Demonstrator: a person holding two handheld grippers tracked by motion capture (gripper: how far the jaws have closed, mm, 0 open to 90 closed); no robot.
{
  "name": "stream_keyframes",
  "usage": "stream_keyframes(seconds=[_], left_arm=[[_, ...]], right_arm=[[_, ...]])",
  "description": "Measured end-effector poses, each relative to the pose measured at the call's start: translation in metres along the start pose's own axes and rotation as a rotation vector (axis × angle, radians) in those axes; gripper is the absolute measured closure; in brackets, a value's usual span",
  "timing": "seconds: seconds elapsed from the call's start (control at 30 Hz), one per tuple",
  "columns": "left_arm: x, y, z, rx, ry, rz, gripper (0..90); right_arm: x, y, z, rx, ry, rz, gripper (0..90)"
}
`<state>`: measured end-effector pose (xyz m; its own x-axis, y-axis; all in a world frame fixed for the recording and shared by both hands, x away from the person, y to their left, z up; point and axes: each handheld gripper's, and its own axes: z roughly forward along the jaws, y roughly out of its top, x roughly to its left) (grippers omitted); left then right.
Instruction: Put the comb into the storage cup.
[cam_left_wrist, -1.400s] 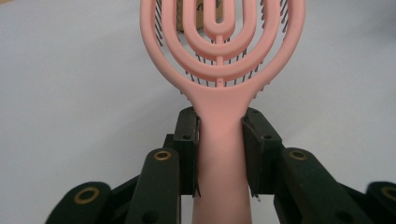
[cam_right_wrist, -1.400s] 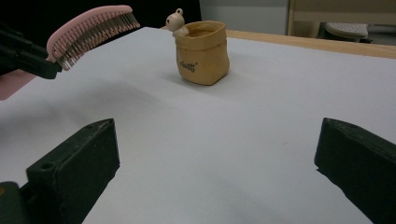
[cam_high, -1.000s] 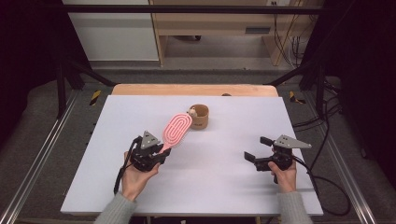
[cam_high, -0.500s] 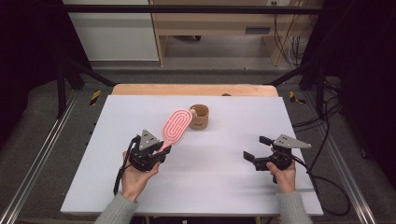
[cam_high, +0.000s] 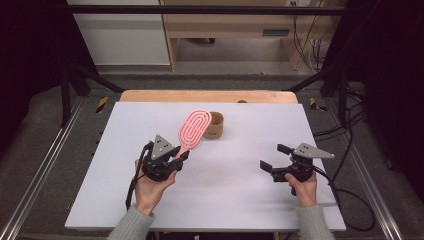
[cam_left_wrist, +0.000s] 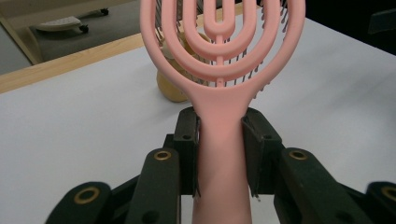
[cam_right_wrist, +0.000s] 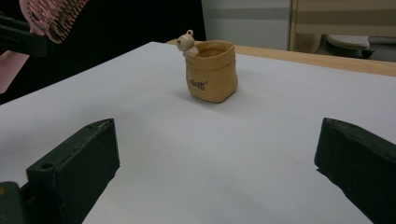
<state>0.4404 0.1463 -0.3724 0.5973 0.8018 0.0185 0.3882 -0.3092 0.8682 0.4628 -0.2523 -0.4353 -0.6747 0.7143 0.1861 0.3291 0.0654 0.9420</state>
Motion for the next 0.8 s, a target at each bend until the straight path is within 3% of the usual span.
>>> stream_keyframes(seconds=[0.3, 0.5, 0.8], left_arm=[[-0.009, 0.0, 0.004, -0.012, 0.01, 0.014, 69.4], [-0.01, -0.004, 0.005, -0.034, -0.008, -0.016, 69.4], [-0.011, -0.016, 0.012, -0.037, 0.01, -0.016, 69.4]], right_arm=[[0.004, 0.004, 0.0, -0.012, 0.008, 0.003, 0.4], [0.01, 0.008, 0.002, -0.015, 0.012, 0.006, 0.4], [0.015, 0.009, 0.007, -0.001, 0.011, 0.024, 0.4]])
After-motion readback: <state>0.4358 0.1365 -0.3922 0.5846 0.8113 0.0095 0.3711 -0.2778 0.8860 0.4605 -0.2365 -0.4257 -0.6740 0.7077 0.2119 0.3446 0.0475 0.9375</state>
